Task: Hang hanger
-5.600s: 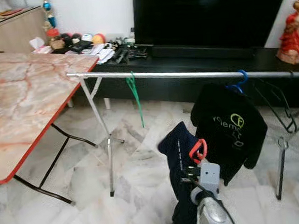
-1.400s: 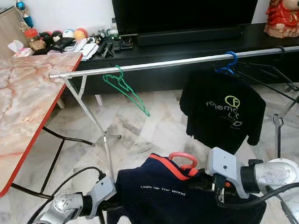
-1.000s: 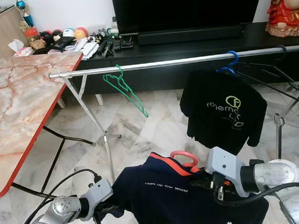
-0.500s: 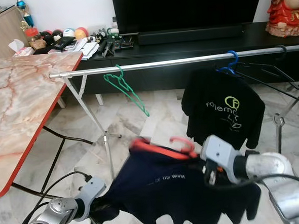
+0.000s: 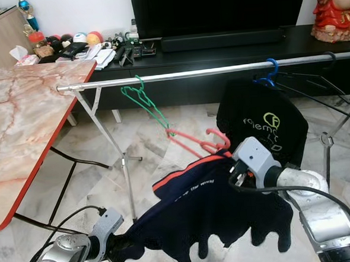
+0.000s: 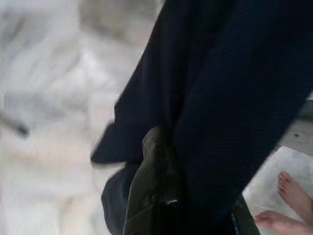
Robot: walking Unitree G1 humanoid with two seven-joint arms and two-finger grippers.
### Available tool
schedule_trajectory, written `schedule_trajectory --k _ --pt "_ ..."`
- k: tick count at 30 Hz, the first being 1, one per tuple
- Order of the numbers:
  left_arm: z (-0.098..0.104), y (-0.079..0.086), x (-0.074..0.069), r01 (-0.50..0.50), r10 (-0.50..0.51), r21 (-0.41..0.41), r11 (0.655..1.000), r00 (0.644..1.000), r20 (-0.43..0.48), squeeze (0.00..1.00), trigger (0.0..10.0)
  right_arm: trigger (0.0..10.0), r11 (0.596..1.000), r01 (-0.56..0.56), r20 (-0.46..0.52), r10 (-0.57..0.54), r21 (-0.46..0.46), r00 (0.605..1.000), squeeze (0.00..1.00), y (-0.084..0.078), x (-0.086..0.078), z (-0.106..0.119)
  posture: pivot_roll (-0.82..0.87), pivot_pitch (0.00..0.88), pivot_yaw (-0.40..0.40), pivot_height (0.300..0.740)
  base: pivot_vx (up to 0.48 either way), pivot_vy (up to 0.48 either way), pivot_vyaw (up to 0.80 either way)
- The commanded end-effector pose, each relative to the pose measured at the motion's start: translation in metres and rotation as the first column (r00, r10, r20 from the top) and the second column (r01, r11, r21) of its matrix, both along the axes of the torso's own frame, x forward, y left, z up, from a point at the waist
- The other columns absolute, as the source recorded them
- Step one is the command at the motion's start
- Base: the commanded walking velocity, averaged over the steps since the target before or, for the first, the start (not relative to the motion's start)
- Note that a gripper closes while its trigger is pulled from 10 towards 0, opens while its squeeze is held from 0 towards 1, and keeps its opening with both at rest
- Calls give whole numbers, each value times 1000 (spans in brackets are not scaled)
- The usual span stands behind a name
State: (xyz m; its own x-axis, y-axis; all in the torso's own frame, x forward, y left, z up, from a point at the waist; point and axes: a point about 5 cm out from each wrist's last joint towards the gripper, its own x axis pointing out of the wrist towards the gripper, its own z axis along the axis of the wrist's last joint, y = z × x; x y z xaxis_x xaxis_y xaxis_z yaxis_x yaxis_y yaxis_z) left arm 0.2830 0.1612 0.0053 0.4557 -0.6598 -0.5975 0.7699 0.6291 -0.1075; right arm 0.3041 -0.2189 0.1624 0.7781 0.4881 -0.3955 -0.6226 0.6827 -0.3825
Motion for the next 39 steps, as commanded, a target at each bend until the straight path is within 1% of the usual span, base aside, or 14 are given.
schedule_trajectory --k 1,2,3,4,7,13,16,21,23,25,28,33,35,39 --pt "5 10 0 31 -31 -7 1000 999 10 0 10000 10000 1000 -8 11 8 0 1000 0 6 0 0 -39 73 88 740 0 0 0" --pt "7 10 1 39 -39 -30 999 999 3 0 10000 10000 1000 -7 11 7 3 1000 0 7 1 -1 -40 73 87 740 0 0 0" --pt "9 10 1 53 -53 -52 997 999 -4 322 10000 10000 1000 -7 5 7 2 1000 0 8 1 -2 -40 73 87 740 0 0 0" --pt "12 10 1 69 -69 -74 995 998 -10 431 10000 10000 1000 -8 -2 8 -9 1000 0 8 0 -3 -39 73 87 740 0 0 0" --pt "23 8 4 117 -122 -169 979 992 -23 369 10000 10000 998 31 -12 -31 -46 999 0 4 3 -9 -36 72 85 740 0 0 0" --pt "30 5 3 182 -188 -201 962 982 -11 310 10000 10000 996 49 -20 -51 -76 999 0 1 5 -13 -35 73 83 740 0 0 0" --pt "28 6 -1 223 -228 -170 960 974 -11 376 10000 10000 995 72 -19 -74 -73 997 0 -2 6 -14 -34 74 85 740 0 0 0" --pt "27 9 -5 253 -257 -119 960 966 -24 388 10000 10000 987 122 -31 -126 -104 992 0 -8 7 -20 -29 75 86 740 0 0 0" --pt "29 7 -10 333 -337 -102 937 941 -26 345 10000 10000 968 142 -34 -152 -206 988 0 -16 7 -28 -32 76 86 740 0 0 0" --pt "35 5 -14 393 -399 -117 912 916 -35 333 10000 10000 956 152 -32 -166 -252 986 0 -20 7 -32 -29 75 87 740 0 0 0" --pt "42 5 -15 425 -434 -143 894 900 -38 314 10000 10000 957 156 -42 -172 -245 984 0 -21 6 -34 -24 75 88 740 0 0 0" --pt "54 13 -10 411 -416 -131 902 909 -8 282 10000 10000 948 170 -47 -189 -268 981 0 -27 4 -38 -25 74 91 740 0 0 0" --pt "56 24 -7 366 -369 -119 923 930 0 282 10000 10000 947 186 -50 -206 -262 977 0 -34 2 -38 -28 75 92 740 0 0 0" --pt "57 30 -11 352 -355 -102 930 935 -10 286 10000 10000 940 203 -48 -224 -274 974 0 -40 1 -38 -24 76 91 740 0 0 0"
